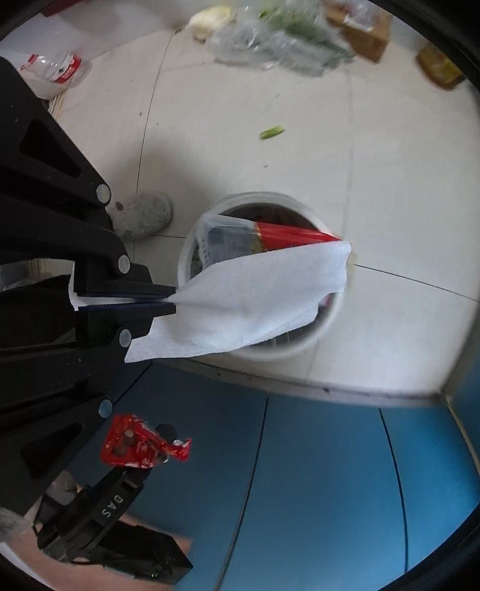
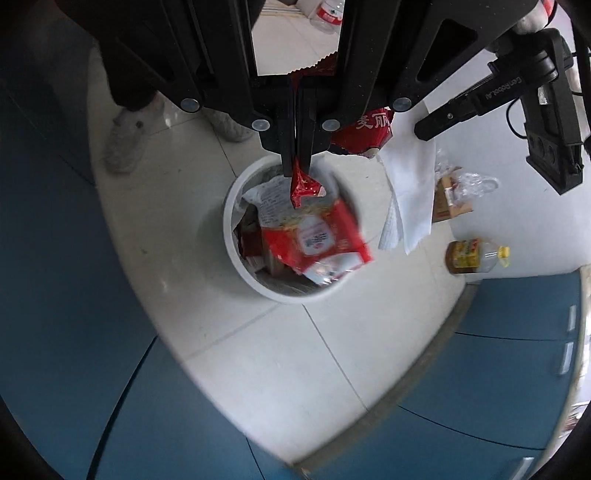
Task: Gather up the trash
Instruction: 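Carry the paper towel and red wrapper down to the bin and release both, then raise both tools back toward the counter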
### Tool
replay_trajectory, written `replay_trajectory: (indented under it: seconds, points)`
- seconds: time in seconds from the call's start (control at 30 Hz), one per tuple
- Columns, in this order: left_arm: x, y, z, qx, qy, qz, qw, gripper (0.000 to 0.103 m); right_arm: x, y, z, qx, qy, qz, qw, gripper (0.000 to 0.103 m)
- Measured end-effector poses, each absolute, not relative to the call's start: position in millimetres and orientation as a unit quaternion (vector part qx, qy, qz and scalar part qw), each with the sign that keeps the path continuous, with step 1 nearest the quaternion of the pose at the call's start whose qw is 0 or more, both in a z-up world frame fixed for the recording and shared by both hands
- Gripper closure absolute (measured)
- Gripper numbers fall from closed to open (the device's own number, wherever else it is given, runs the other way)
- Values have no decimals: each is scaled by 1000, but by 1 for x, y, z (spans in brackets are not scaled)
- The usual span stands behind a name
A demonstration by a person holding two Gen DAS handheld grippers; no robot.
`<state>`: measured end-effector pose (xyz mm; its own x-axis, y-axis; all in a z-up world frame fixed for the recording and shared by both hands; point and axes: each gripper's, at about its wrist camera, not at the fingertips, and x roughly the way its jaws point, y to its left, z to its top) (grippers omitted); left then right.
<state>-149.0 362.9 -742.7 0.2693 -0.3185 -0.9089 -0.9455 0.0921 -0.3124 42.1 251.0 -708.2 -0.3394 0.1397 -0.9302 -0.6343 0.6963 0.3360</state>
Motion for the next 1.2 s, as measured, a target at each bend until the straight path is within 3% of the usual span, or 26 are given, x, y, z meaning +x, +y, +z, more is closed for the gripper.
replay_trajectory:
  seconds: [0.2, 0.33, 0.37, 0.4, 0.43, 0.47, 0.53, 0.57, 0.6, 0.73, 0.9, 1.2]
  points:
    - [-143, 378, -824, -603, 538, 288, 515, 102, 51, 278, -819, -175, 759, 350, 520, 102]
    - [-136, 380, -841, -590, 551, 291, 514, 100, 52, 290, -861, -224, 759, 341, 507, 98]
    - [-135, 379, -839, -571, 559, 300, 521, 99, 52, 292, -863, -234, 754, 342, 509, 88]
    - [-133, 379, -837, -559, 565, 305, 525, 97, 50, 295, -866, -245, 745, 348, 514, 64]
    - [-132, 377, -834, -550, 569, 306, 530, 96, 48, 297, -865, -257, 734, 353, 521, 51]
    - [-132, 375, -831, -542, 571, 309, 534, 90, 48, 297, -864, -256, 730, 357, 524, 36]
    - [-134, 375, -820, -522, 574, 324, 541, 43, 47, 295, -853, -259, 720, 363, 532, 35]
    - [-135, 376, -812, -509, 577, 333, 546, 6, 48, 294, -843, -265, 713, 362, 539, 33]
    - [-137, 375, -804, -497, 577, 341, 551, 0, 49, 292, -835, -273, 705, 360, 547, 30]
    - [-148, 374, -762, -457, 581, 382, 555, 0, 51, 280, -788, -288, 682, 355, 571, 18]
    - [-155, 356, -663, -409, 563, 432, 574, 0, 45, 260, -675, -310, 630, 371, 608, 2]
    - [-113, 314, -416, -297, 496, 499, 646, 0, 60, 207, -400, -200, 563, 453, 661, 0]
